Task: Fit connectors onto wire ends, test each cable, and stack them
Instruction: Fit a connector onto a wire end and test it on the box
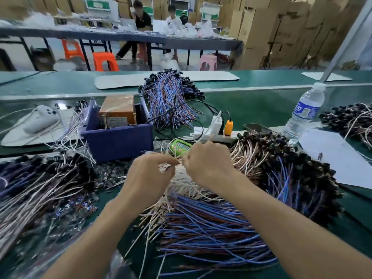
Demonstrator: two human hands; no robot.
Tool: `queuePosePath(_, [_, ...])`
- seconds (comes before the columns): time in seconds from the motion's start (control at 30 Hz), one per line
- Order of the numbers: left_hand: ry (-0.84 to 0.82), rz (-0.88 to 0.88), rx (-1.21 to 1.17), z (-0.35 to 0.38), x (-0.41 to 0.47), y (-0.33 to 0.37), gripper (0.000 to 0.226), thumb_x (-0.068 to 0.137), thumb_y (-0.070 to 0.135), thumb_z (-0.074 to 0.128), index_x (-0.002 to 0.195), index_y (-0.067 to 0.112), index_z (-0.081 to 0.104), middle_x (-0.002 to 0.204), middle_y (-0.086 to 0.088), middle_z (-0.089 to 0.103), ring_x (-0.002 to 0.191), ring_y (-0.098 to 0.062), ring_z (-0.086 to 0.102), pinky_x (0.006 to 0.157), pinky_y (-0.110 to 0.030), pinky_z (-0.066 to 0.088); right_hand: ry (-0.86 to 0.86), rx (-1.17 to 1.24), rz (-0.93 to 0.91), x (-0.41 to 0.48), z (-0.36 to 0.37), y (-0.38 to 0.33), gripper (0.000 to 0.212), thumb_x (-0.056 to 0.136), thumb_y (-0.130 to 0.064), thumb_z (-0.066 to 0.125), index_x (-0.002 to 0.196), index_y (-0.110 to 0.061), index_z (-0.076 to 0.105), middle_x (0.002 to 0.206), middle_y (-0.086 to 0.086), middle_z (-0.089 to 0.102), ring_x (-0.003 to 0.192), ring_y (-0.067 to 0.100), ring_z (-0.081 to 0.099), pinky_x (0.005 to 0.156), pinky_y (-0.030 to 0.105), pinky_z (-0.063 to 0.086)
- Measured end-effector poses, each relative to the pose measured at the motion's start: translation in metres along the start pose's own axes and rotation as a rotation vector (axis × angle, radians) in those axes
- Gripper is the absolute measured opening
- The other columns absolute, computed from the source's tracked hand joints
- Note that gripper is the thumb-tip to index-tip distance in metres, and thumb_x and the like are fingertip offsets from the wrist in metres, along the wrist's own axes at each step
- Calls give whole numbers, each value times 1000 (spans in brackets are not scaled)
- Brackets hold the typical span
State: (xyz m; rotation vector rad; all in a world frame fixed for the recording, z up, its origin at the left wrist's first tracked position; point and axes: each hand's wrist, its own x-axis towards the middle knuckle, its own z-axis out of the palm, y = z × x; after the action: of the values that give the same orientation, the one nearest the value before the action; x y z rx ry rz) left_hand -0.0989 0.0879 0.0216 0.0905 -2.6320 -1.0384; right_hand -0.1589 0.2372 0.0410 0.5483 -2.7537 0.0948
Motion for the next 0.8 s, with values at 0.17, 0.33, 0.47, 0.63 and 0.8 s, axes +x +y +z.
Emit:
queuePosePath(0.17, [194,-45,83,-49,-14,-50,20,82,14,76,90,31,83,84,16,70,90,-14,67,85,-33,53,-35,318,-90,5,25,-79,34,94,-47,53,82,-19,70,82,7,71,82,31,65,66,36,43])
queuePosePath(0.33, [399,-155,230,-98,-28,-101,17,85,17,74,93,30,83,96,2,77,99,-21,66,93,-33,48,-279,606,-100,18,40,-148,10,86,-26,55,91,-24,64,87,3,70,85,31,64,67,35,46])
queuePosePath(0.47, [516,-276,281,-123,-42,-135,22,87,14,75,107,22,81,111,0,78,119,-25,59,108,-40,42,-361,714,-135,23,44,-186,45,84,-3,53,118,-28,68,111,4,73,101,29,66,87,39,57])
queuePosePath(0.63, [489,-296,349,-114,-57,-154,33,92,15,71,124,17,73,127,0,72,127,-22,56,112,-33,35,-431,591,-217,29,47,-219,49,80,1,51,114,-28,70,106,3,70,102,27,65,79,33,53])
queuePosePath(0.8, [402,-259,381,-108,-57,-162,29,93,28,69,120,20,76,125,3,73,129,-20,55,115,-35,31,-339,441,-325,26,45,-224,19,82,-15,62,97,-26,63,101,-2,65,101,26,62,73,34,44])
